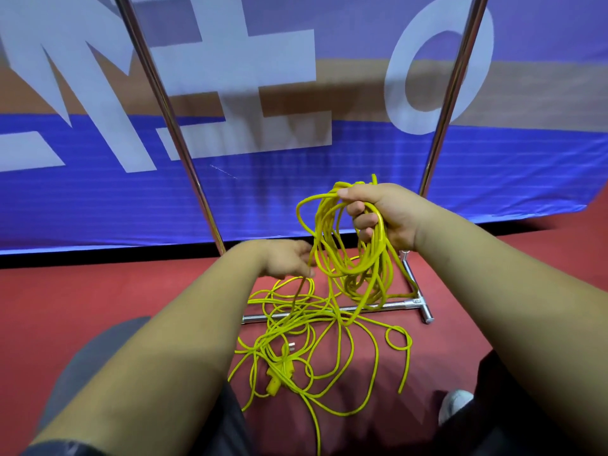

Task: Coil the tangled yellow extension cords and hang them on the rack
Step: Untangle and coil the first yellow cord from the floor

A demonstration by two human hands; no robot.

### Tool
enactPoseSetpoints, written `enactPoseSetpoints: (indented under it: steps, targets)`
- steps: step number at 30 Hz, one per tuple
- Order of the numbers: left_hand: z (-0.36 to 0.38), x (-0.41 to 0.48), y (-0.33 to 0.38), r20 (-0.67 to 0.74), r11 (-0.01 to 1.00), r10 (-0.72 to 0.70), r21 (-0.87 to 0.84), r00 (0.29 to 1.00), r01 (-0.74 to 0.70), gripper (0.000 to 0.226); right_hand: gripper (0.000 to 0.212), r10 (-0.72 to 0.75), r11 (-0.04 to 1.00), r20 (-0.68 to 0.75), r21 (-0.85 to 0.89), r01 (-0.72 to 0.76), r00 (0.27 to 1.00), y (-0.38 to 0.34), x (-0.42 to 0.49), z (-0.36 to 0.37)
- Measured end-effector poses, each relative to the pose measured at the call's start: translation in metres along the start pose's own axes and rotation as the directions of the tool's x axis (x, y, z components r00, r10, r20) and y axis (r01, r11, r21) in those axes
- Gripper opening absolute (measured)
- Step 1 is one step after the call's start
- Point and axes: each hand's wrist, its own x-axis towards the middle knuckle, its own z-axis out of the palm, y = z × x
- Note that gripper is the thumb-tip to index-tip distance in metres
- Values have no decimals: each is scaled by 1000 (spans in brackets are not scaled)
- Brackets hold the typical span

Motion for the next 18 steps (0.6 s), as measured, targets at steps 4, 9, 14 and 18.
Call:
enactPoseSetpoints:
  steps: [4,9,14,18]
  targets:
    - [12,13,-1,-109,996,3,88,994,7,19,12,-13,999,-8,-33,13,1000,-2,-4,0]
    - [-18,0,-1,-561,981,31,176,827,83,23,18,33,995,-68,-93,-39,997,-2,-5,-2]
    - [-38,-19,22,-799,918,342,396,494,5,36,23,46,994,-113,-90,-56,992,-3,-2,-6]
    - [-51,-40,42,-774,865,490,489,401,-113,46,24,16,1000,-134,13,-14,991,-6,0,-5]
